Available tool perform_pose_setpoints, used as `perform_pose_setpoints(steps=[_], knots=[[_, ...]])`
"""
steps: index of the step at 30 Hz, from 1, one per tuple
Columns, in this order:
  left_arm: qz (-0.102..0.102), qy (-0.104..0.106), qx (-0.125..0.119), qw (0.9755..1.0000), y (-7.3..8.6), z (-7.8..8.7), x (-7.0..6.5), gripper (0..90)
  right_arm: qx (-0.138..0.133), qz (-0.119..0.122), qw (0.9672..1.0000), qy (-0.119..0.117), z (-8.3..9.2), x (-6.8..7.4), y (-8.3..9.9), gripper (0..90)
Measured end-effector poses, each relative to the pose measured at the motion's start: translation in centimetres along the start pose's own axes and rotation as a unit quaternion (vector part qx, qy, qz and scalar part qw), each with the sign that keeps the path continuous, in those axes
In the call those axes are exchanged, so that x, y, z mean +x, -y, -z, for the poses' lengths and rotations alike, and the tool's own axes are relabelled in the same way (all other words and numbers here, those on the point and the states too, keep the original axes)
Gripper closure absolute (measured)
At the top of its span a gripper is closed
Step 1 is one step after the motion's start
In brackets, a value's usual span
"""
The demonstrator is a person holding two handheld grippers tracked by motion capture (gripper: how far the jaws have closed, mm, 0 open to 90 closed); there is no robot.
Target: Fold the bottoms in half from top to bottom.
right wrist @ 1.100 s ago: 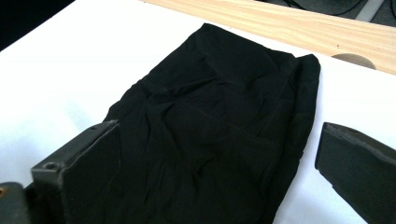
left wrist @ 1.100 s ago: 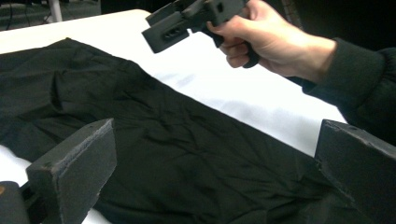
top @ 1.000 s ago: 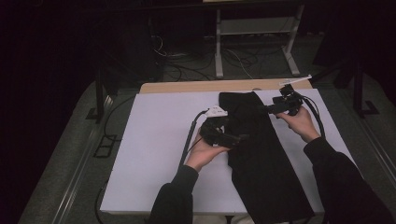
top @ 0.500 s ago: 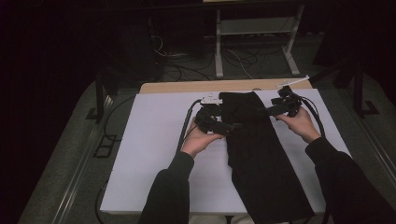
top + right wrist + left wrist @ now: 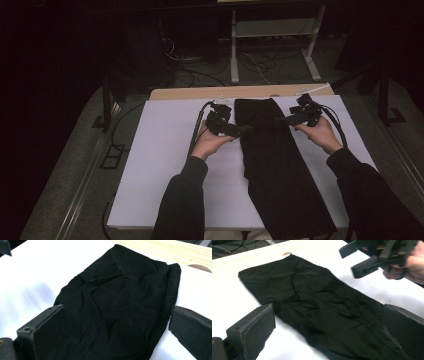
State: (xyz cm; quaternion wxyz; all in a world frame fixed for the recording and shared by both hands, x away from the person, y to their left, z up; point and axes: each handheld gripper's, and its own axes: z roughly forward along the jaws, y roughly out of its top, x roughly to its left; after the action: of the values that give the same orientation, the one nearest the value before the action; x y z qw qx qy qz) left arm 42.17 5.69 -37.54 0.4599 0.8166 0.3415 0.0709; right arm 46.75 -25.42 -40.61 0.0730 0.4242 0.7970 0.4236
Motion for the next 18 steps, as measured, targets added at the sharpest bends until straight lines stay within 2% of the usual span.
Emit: perform_pose_setpoints(steps=[4,10,11,13,18], knots=[[0.022,0.000,-0.007,0.9997,0.3,-0.3,1.3,0.0,-0.006,-0.008,0.9999,0.001,-0.2,-0.2,0.0,0.6],[0.031,-0.008,-0.008,0.9995,0.2,-0.6,2.3,0.0,0.002,-0.006,1.0000,0.005,-0.5,-0.8,-0.4,0.9],[0.032,-0.010,-0.008,0.9994,0.1,-0.7,2.5,0.0,0.004,-0.005,1.0000,0.004,-0.5,-0.9,-0.6,2.7],[0.040,-0.018,-0.012,0.9990,0.0,-0.9,3.0,0.0,0.006,-0.008,0.9999,0.011,-0.6,-1.2,-1.2,13.6],[0.060,-0.025,-0.008,0.9979,0.4,-1.7,4.0,0.0,0.005,-0.019,0.9997,0.012,-0.9,-1.7,-1.7,12.8]])
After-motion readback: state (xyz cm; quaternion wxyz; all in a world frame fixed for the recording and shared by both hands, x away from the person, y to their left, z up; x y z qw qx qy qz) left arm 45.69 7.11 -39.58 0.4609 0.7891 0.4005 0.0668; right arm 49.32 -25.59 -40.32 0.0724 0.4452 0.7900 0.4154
